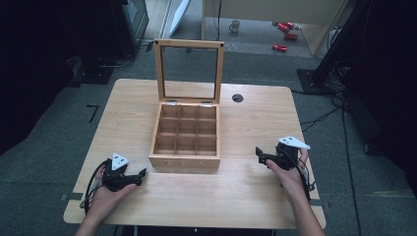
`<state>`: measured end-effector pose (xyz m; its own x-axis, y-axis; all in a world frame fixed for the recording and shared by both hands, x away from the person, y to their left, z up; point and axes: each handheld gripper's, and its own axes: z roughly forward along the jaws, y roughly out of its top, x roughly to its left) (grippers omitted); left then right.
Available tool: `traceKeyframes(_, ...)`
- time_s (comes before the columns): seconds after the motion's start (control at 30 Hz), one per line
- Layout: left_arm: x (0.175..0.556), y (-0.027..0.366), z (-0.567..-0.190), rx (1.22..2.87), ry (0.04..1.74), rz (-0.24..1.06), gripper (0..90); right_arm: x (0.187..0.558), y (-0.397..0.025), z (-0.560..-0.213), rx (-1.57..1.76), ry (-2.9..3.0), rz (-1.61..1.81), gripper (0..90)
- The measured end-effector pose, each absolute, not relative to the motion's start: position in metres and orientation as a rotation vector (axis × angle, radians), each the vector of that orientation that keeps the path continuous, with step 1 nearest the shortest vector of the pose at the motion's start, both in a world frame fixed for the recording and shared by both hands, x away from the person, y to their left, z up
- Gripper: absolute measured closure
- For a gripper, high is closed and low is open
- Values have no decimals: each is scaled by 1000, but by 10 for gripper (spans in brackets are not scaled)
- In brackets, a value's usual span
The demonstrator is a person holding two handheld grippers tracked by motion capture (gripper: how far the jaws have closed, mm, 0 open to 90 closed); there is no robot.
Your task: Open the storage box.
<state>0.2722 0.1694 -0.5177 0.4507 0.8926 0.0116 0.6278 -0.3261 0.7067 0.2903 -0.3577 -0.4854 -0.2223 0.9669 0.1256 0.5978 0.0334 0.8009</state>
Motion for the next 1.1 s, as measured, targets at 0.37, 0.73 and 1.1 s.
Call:
traceKeyframes(0.37,272,169,-518,2068,1270,540,141,261,-377,-507,1649,1852,1024,22)
traceKeyframes(0.73,272,169,-518,2068,1270,541,141,238,-392,-522,1711,1853,920,15)
traceKeyframes(1.1,272,169,-518,2068,1270,541,141,233,-392,-526,1676,1874,810,4)
